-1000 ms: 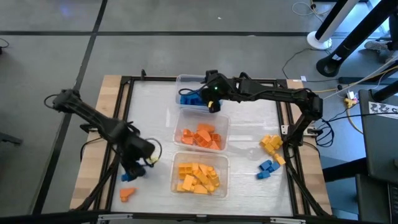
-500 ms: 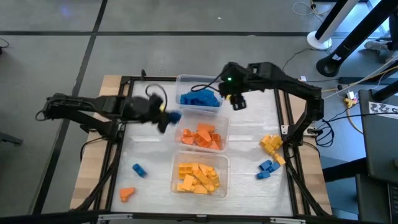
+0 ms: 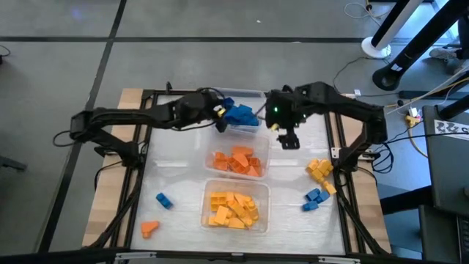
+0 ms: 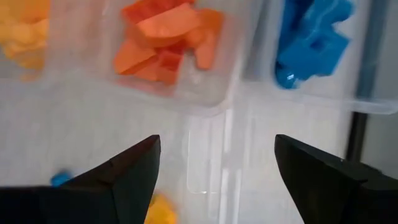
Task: Sort blocks
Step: Put the blue game piece into the top transparent bin
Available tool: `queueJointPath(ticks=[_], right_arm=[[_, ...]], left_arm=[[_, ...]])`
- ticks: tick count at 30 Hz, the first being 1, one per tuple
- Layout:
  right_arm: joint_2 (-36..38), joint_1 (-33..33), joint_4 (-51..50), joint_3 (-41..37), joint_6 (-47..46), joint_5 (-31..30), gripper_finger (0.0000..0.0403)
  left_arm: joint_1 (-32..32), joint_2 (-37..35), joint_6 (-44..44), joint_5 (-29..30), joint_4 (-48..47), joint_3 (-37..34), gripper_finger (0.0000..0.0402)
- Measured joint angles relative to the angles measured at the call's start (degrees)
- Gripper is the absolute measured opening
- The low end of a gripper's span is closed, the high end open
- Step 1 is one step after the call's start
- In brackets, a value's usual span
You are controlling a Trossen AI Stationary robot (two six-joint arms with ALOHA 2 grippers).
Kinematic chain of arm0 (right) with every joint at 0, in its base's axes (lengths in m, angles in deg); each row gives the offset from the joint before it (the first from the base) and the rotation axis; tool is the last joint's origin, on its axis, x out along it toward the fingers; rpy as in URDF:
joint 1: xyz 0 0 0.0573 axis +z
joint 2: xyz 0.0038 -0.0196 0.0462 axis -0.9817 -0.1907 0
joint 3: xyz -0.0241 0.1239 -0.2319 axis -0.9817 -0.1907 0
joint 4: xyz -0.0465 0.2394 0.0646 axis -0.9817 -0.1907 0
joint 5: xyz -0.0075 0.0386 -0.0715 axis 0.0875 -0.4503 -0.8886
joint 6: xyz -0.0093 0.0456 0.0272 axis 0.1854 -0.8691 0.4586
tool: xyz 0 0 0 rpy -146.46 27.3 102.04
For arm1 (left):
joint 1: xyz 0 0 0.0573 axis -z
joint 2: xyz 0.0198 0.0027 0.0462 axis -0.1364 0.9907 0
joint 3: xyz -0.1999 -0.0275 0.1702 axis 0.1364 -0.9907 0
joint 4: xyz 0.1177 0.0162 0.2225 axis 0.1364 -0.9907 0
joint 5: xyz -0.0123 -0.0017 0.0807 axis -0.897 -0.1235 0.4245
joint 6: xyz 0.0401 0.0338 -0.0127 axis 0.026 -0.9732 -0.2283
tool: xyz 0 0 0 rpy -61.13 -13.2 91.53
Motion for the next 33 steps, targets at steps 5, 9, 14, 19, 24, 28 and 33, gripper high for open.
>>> queueJointPath(ticks=[5,9,14,19,24,28,33], right_arm=[[3.52,5.97,0.01,-5.34,-8.73,-0.32,0.0314],[7.24,11.10,0.01,-12.12,-20.75,-1.15,0.0314],[12.33,17.89,-0.19,-22.86,-37.12,-2.59,0.0314],[13.31,24.85,0.01,-31.85,-41.85,-2.89,0.0314],[13.03,30.49,2.45,-40.41,-39.35,-1.34,0.0314],[13.04,34.26,7.29,-46.74,-38.57,1.29,0.0314],[13.03,38.94,18.41,-53.37,-33.59,1.40,0.0314]], left_arm=[[-3.35,3.01,0.63,-0.19,0.83,0.00,0.0169],[-5.16,3.65,2.65,-0.17,0.44,0.00,0.0199],[-5.98,3.65,4.32,-0.22,0.50,0.00,0.0217],[-5.99,3.65,4.11,-1.44,0.53,0.00,0.0219],[-5.99,3.65,4.42,-3.22,0.53,0.00,0.0219],[-5.94,3.65,4.45,-3.39,0.53,0.00,0.0219],[-5.94,3.63,4.73,-3.37,0.51,0.00,0.0219]])
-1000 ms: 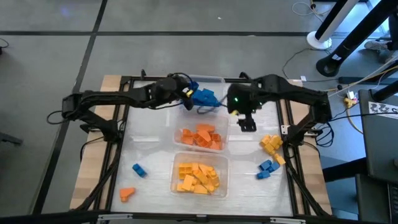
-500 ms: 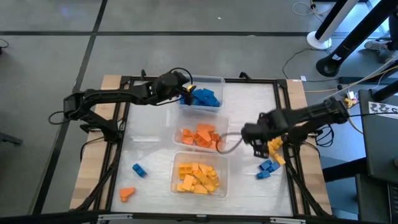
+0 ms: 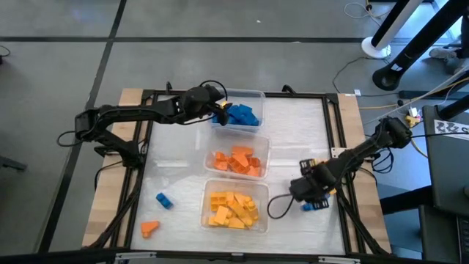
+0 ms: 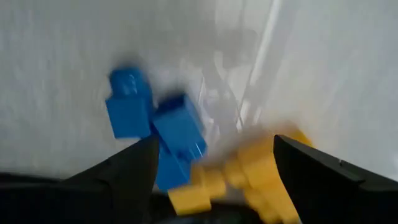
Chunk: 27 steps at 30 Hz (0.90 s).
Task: Sort blocks
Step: Put the blue game piece into the top transparent bin
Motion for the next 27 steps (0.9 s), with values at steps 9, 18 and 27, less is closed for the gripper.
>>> queueJointPath(ticks=[9,18,27], right_arm=[[0.00,4.06,7.46,-8.38,0.65,0.23,0.0312],[0.00,4.04,12.41,-13.95,1.09,5.45,0.0264],[0.00,3.98,18.57,-16.83,2.74,4.35,0.0230]], left_arm=[[0.06,-0.02,-0.02,-0.02,0.09,0.00,0.0219],[0.06,-0.02,-0.02,-0.02,0.09,0.00,0.0219],[0.06,-0.02,-0.04,-0.02,0.09,0.02,0.0219]])
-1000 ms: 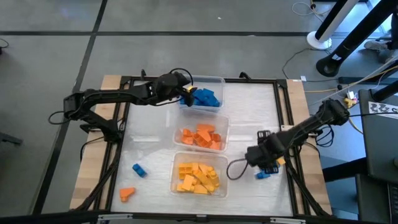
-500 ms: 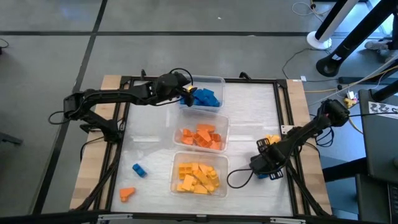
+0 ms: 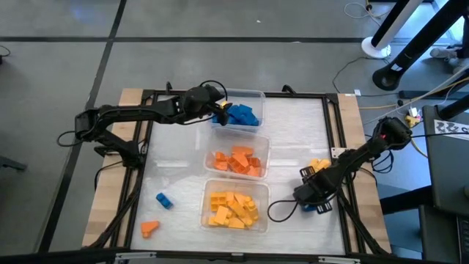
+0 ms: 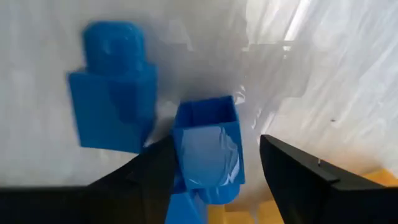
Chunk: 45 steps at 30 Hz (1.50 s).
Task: Sort blocks
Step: Put the blue game piece into the top transparent bin
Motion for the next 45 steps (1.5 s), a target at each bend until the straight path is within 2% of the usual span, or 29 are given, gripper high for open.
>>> queueJointPath(ticks=[5,9,11,14,19,22,26,30,34,38,45], right_arm=[[0.00,-0.11,0.98,-2.22,-1.66,0.63,0.0206],[0.00,-0.11,2.08,-2.47,-2.06,-0.17,0.0159],[0.00,-0.11,3.49,-2.41,-2.12,-0.63,0.0137],[0.00,-0.11,5.37,-1.92,-2.16,-1.53,0.0136],[-0.07,-1.34,5.49,1.30,-2.12,-5.55,0.0137],[-0.07,-3.78,4.57,4.36,-1.63,-6.36,0.0155],[-0.07,-7.13,1.36,9.40,1.50,-6.90,0.0161],[-0.07,-10.10,-4.02,15.44,4.12,-9.02,0.0142],[-0.07,-12.21,-10.46,22.88,6.01,-10.92,0.0142],[-0.07,-13.39,-15.18,30.95,7.06,-16.59,0.0161],[-0.02,-13.75,-15.02,41.42,11.19,-35.23,0.0148]], left_arm=[[0.03,-0.40,0.00,-0.01,-0.13,0.00,0.0219],[0.84,-3.86,-0.02,-2.92,-0.46,0.00,0.0219],[1.95,-6.98,-0.02,-6.33,-1.60,0.02,0.0219],[4.52,-12.96,-0.03,-14.10,-7.21,0.04,0.0219],[11.48,-23.16,1.15,-28.54,-23.18,0.04,0.0219],[17.04,-28.29,7.29,-33.31,-31.65,0.04,0.0219],[24.99,-33.05,19.88,-35.83,-40.32,0.04,0.0219],[32.92,-35.13,34.61,-36.62,-49.53,0.04,0.0219],[40.21,-34.90,45.70,-40.42,-58.14,0.04,0.0219],[47.19,-33.77,51.40,-41.83,-62.65,0.04,0.0219],[56.56,-27.70,54.08,-39.51,-62.88,0.04,0.0219]])
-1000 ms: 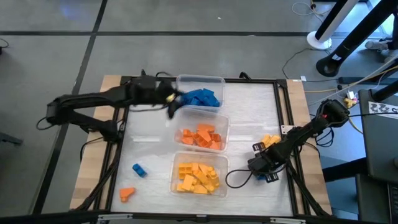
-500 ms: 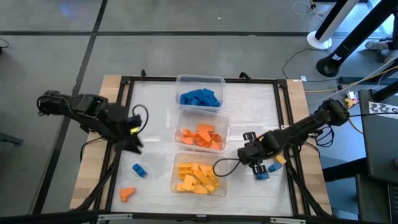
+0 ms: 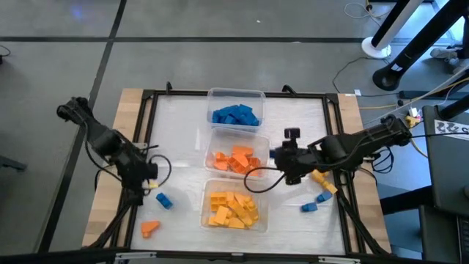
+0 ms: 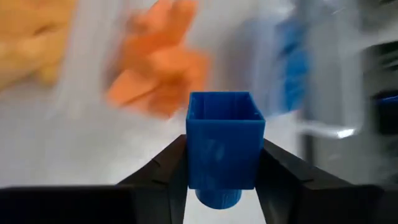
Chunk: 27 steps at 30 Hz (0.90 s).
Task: Sort blocks
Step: Put the blue game piece into the top transparent bin
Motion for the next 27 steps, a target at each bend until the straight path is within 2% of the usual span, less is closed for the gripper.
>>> queueJointPath(ticks=[4,8,12,17,22,27], right_arm=[[0.02,-0.65,4.55,2.14,6.27,-9.69,0.0145],[0.02,-4.61,11.87,2.25,15.75,-11.50,0.0157],[-0.65,-12.17,20.74,1.78,26.50,-6.77,0.0157],[-3.23,-23.01,29.66,1.72,34.66,3.90,0.0151],[-7.44,-30.47,35.68,1.72,36.35,13.78,0.0165],[-11.67,-34.44,37.59,1.70,36.32,15.33,0.0173]], left_arm=[[4.65,5.62,-1.25,1.39,1.57,0.00,0.0219],[8.19,11.12,-2.45,1.41,4.39,-0.02,0.0219],[10.93,15.81,-1.64,1.91,9.15,-0.02,0.0219],[13.77,20.91,-1.60,3.62,15.64,-0.02,0.0219],[14.85,25.84,-0.93,6.59,17.33,-0.02,0.0219],[15.52,30.08,1.51,6.75,18.16,-0.02,0.0219]])
